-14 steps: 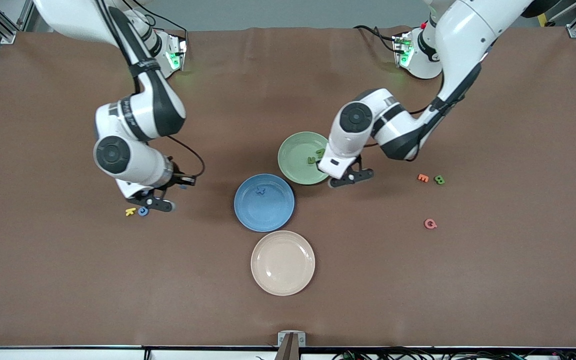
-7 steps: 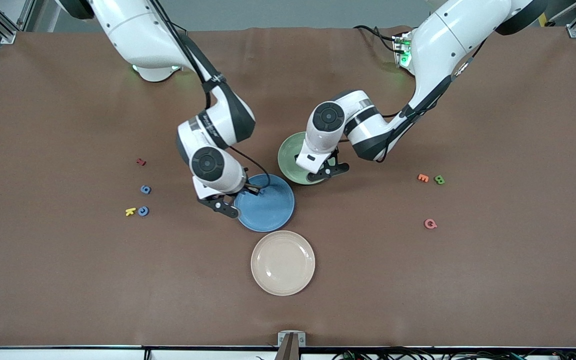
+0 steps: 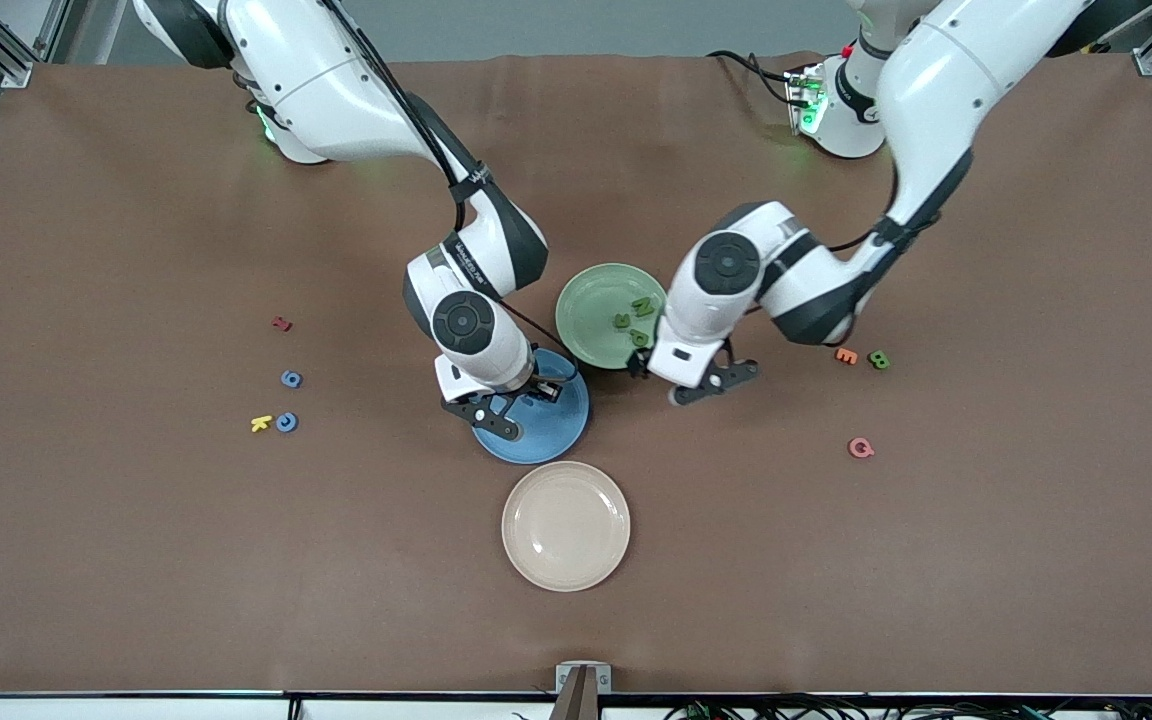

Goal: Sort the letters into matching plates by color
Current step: 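Place the P on the green plate while the right gripper carries m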

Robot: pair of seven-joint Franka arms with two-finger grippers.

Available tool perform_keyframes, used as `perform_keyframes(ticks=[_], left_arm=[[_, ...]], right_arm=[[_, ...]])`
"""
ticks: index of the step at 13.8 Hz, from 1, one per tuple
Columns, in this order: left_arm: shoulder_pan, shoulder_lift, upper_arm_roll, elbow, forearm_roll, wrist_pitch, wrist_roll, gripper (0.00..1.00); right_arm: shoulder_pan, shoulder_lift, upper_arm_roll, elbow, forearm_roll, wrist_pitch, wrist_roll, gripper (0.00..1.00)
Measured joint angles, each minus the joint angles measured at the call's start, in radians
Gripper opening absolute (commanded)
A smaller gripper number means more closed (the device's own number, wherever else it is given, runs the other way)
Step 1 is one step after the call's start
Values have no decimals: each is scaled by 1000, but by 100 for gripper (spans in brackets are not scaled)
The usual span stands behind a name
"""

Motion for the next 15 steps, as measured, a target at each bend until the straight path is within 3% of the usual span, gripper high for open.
perform_keyframes(ticks=[1, 2, 5, 9, 12, 15], left_arm=[[38, -20, 0, 0, 0, -32, 65, 100], [78, -37, 0, -1, 0, -60, 134, 100], [197, -69, 0, -7, 0, -121, 327, 98], [345, -83, -1, -50, 0, -131, 550, 93], [470, -89, -29, -113, 1, -97, 696, 91], [584, -91, -41, -213, 7, 26, 823, 89]], right_arm=[[7, 8, 0, 1, 2, 16, 0, 18], [12, 15, 0, 2, 3, 25, 1, 28], [15, 23, -1, 6, 5, 29, 1, 99], [14, 20, -7, 21, 5, 13, 0, 100], [-6, -39, -29, 47, 3, -179, -62, 100], [-101, -173, -49, 32, 1, -384, -227, 100]])
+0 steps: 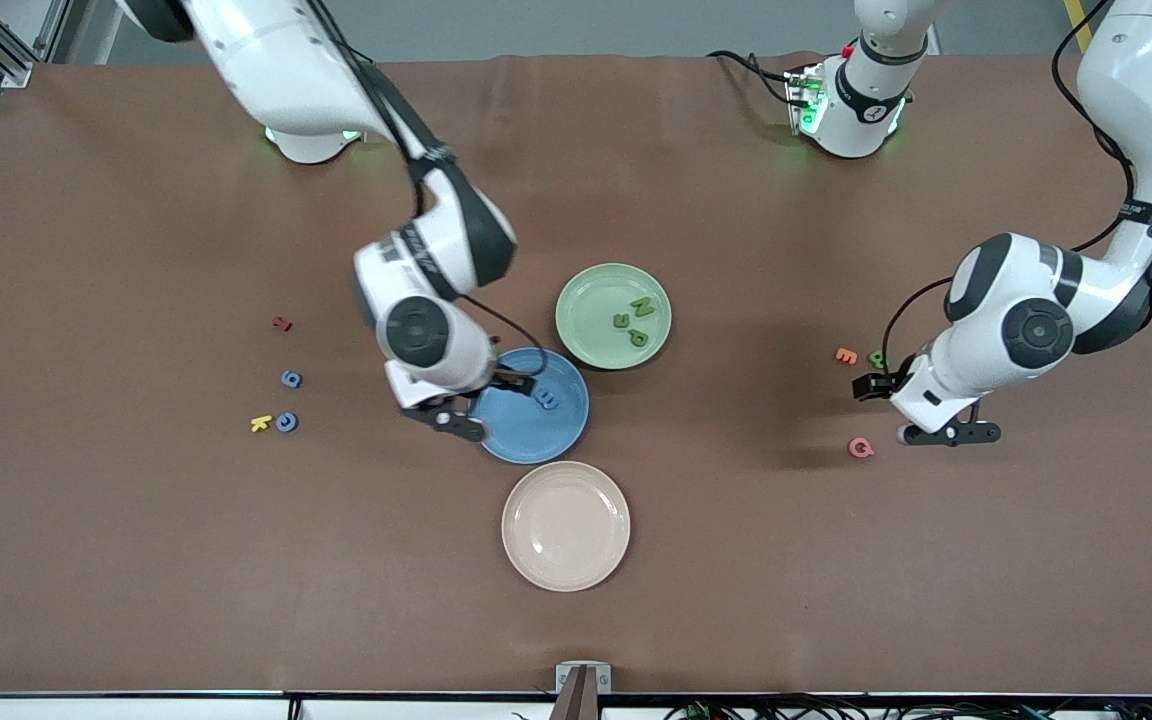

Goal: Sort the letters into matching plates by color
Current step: 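Release the m on the blue plate while the left gripper grasps B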

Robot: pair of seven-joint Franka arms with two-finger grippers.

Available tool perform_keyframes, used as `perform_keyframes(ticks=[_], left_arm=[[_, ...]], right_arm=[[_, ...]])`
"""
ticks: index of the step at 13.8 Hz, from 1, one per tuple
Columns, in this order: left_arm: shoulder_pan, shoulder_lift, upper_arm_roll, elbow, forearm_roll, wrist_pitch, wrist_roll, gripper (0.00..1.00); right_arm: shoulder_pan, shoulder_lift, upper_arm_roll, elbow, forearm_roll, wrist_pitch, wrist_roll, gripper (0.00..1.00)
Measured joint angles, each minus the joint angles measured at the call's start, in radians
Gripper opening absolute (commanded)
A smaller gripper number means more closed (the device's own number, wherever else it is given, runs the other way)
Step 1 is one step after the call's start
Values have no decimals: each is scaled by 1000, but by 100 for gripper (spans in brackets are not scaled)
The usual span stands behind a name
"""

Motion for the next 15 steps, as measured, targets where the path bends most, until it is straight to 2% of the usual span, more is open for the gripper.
perform_keyframes(ticks=[2, 4, 7, 10, 15], left_arm=[[50, 0, 0, -70, 35, 62, 31, 86], [72, 0, 0, -130, 52, 101, 33, 80], [83, 0, -1, -189, 82, 151, 33, 73], [125, 0, -1, -240, 157, 186, 32, 65], [152, 0, -4, -270, 183, 215, 26, 64]], right_arm=[[-100, -103, -6, -70, -4, -70, -168, 100], [-208, -186, -9, -190, -18, -74, -352, 100], [-352, -235, -9, -364, -79, 31, -581, 100], [-396, -242, -7, -507, -128, 194, -609, 99], [-432, -242, -7, -655, -161, 424, -609, 98]])
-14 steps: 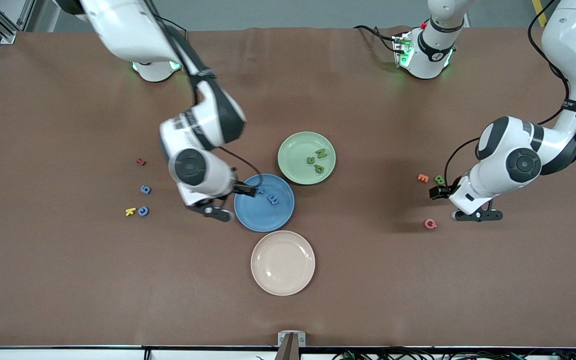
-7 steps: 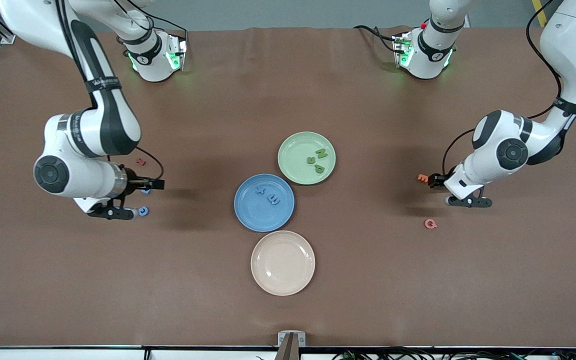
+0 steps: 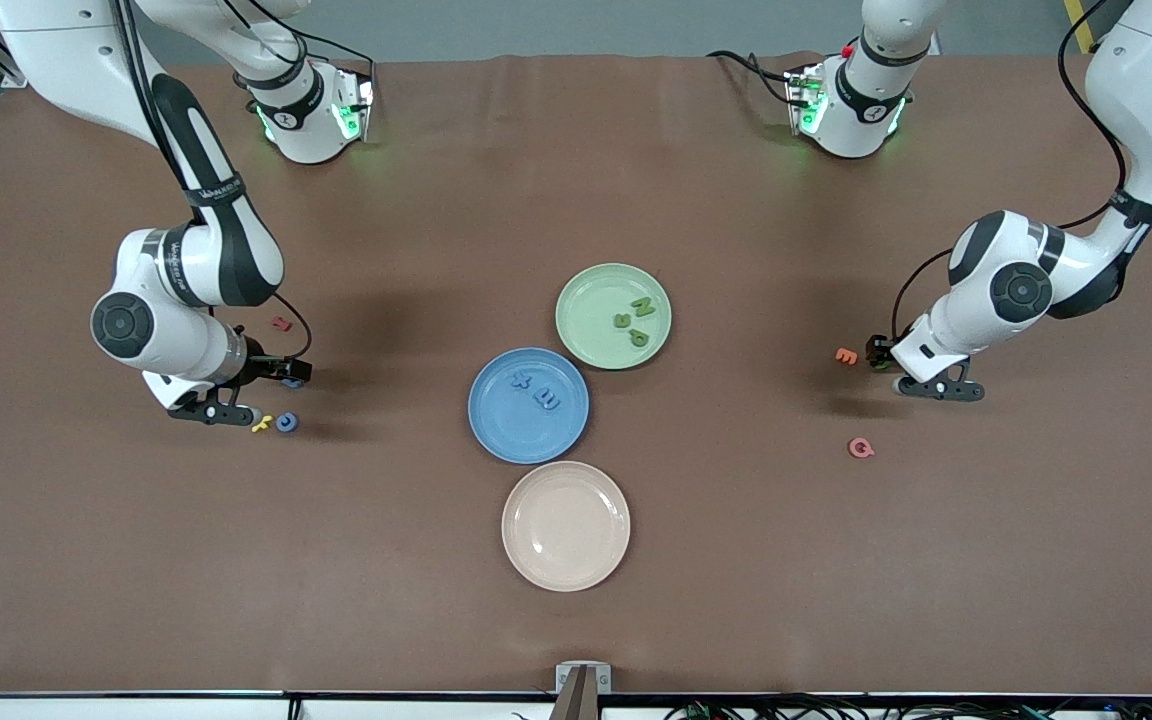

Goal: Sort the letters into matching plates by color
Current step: 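Release the m on the blue plate while the left gripper grasps B, then carry the green B to the green plate while the right gripper grasps 9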

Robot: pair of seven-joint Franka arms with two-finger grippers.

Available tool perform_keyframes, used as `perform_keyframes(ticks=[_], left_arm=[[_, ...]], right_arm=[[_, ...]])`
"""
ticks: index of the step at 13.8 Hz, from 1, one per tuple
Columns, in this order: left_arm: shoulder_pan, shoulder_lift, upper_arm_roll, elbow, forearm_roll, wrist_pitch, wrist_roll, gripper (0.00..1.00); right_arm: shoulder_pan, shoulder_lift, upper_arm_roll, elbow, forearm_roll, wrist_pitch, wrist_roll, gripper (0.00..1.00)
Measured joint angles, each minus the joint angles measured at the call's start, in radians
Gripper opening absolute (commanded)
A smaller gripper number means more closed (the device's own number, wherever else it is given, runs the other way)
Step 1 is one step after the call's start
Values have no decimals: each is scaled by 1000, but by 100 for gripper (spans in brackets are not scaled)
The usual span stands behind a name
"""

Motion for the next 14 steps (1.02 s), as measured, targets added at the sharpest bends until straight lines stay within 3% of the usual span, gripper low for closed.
perform_keyframes(ticks=[4, 7, 9, 11, 14], left_arm=[[0, 0, -17, -6, 0, 0, -14, 62], [0, 0, -23, -15, 0, 0, -22, 51], [0, 0, -23, -20, 0, 0, -23, 49], [0, 0, -23, -23, 0, 1, -23, 42], [0, 0, -23, -23, 0, 5, -23, 21]], right_arm=[[-27, 8, 0, -22, -28, 28, -1, 86], [-27, 31, 4, -28, -29, 66, -1, 77], [-27, 55, 5, -29, -30, 95, -1, 75], [-27, 74, 5, -29, -30, 117, -1, 74], [-27, 95, 6, -30, -30, 139, -1, 71]])
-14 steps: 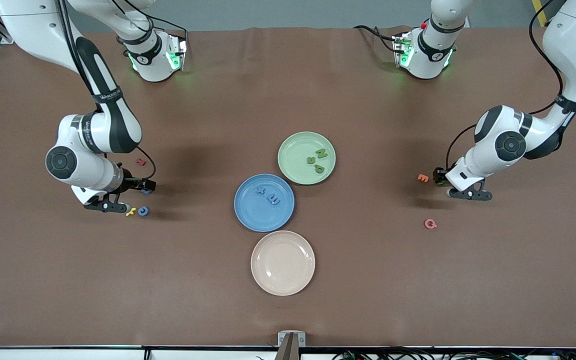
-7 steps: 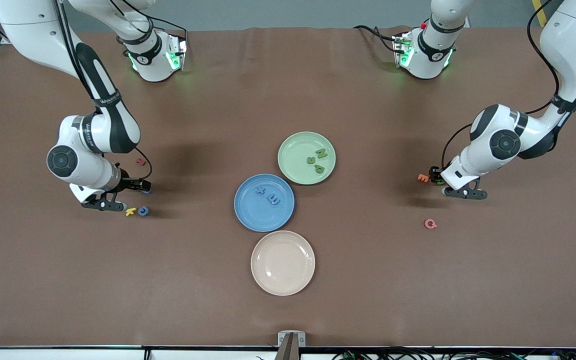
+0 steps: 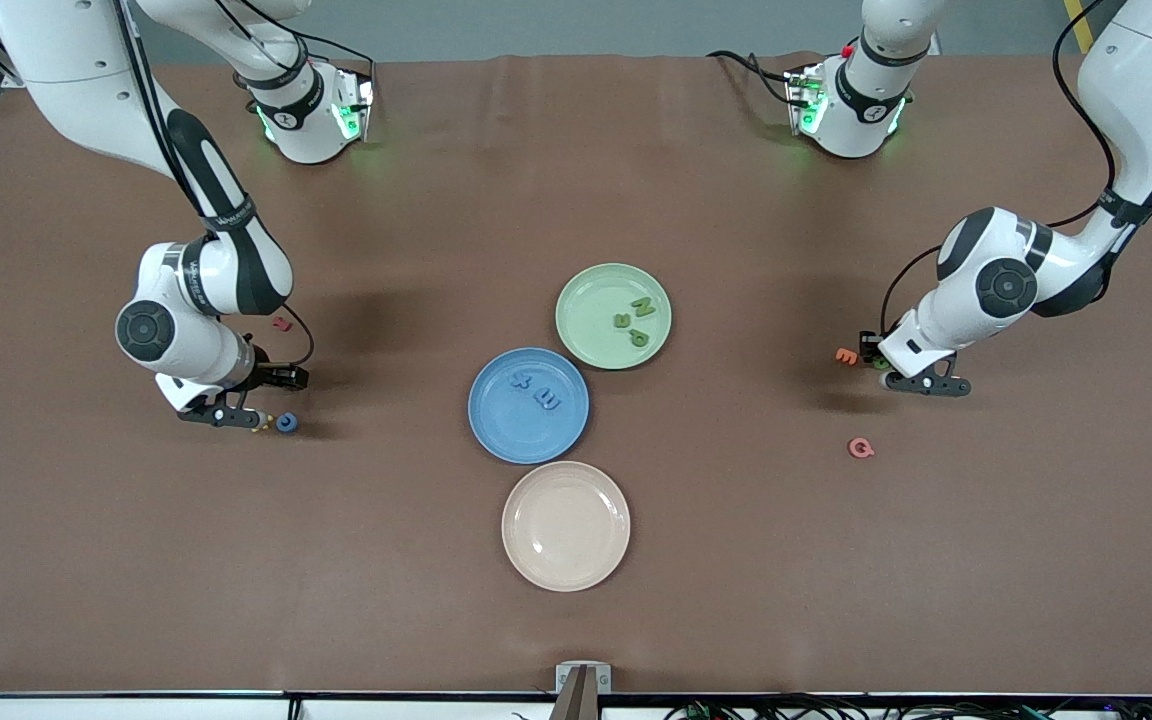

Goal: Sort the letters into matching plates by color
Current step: 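Carry the green B to the green plate while the right gripper grasps 9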

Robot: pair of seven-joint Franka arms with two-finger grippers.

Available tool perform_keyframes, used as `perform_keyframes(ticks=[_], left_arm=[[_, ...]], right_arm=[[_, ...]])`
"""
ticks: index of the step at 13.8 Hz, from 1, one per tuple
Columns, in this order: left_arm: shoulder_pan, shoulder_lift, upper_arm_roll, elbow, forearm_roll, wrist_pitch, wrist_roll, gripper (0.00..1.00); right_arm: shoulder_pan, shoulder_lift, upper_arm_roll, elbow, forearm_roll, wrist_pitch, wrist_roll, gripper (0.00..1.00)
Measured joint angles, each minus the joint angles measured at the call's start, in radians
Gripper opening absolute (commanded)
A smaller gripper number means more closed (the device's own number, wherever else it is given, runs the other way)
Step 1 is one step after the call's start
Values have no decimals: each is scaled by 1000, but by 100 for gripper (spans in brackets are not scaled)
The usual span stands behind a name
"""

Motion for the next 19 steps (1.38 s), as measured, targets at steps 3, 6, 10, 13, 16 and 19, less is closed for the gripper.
perform_keyframes(ticks=[3, 6, 10, 13, 16, 19], left_arm=[[0, 0, 0, 1, 0, 4, 0, 5], [0, 0, -1, 2, 0, 7, 0, 2], [6, -5, -56, 27, 0, 6, -12, 1], [8, -22, -171, 54, 0, -50, -113, 1], [-6, -26, -314, 85, 0, -136, -276, 1], [-137, -20, -343, 108, 0, -143, -500, 0]], right_arm=[[0, 10, 1, 0, 0, 5, 0, 69], [0, 11, 4, -4, 0, 6, 0, 67], [0, 10, 9, -5, 0, 7, 0, 54], [0, 10, 11, -6, 0, 7, 0, 49], [0, 9, 12, -6, 0, 7, 0, 39], [0, 4, 11, -7, 0, 5, 0, 27]])
